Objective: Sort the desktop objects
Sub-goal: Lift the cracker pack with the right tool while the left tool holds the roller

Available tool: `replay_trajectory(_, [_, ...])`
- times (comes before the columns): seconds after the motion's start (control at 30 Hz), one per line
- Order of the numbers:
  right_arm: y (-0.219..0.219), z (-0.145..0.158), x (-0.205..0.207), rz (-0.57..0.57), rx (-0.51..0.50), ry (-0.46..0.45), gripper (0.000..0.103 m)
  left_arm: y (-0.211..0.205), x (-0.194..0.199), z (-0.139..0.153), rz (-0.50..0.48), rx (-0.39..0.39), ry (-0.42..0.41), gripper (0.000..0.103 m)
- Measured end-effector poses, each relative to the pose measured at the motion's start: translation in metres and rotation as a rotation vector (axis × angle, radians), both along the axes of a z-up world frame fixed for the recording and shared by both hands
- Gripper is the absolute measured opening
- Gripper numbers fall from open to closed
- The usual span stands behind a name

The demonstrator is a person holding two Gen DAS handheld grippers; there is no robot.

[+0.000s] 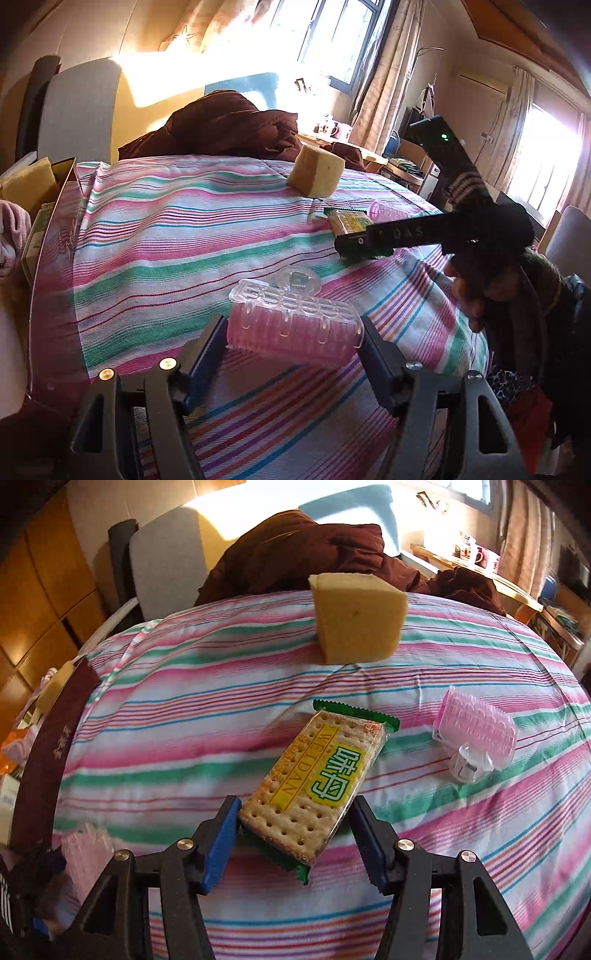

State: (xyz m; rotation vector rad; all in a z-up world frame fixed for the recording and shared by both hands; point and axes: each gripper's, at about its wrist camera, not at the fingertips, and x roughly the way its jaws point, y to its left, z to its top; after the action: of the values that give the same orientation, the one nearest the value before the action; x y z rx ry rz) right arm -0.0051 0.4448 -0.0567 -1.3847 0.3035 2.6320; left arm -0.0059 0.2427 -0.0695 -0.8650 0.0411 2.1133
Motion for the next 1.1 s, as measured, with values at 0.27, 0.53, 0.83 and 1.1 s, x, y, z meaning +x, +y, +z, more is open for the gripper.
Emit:
replay_trajectory(0.27, [-0.027, -0.003, 0.046, 0.119, 0.030, 0.024, 0.061, -0.001, -0.002, 0.000, 0.000, 0.008, -0.019, 0.071])
replay_trajectory(0.53, [-0.031, -0.003, 0.079, 0.171, 0.049, 0.061, 0.061, 0.006, 0.001, 0.003, 0.004, -0.054, 0.003, 0.071])
replay_trajectory(0.83, [-0.024, -0.007, 0.093, 0.229, 0.036, 0.130, 0.076, 0.005, 0.001, 0.014, -0.052, -0.082, 0.000, 0.076])
replay_trajectory(1.1, [-0.014, -0.003, 0.104, 0.173, -0.011, 0.201, 0.082, 0.019, 0.003, 0.019, -0.129, -0.187, 0.076, 0.081])
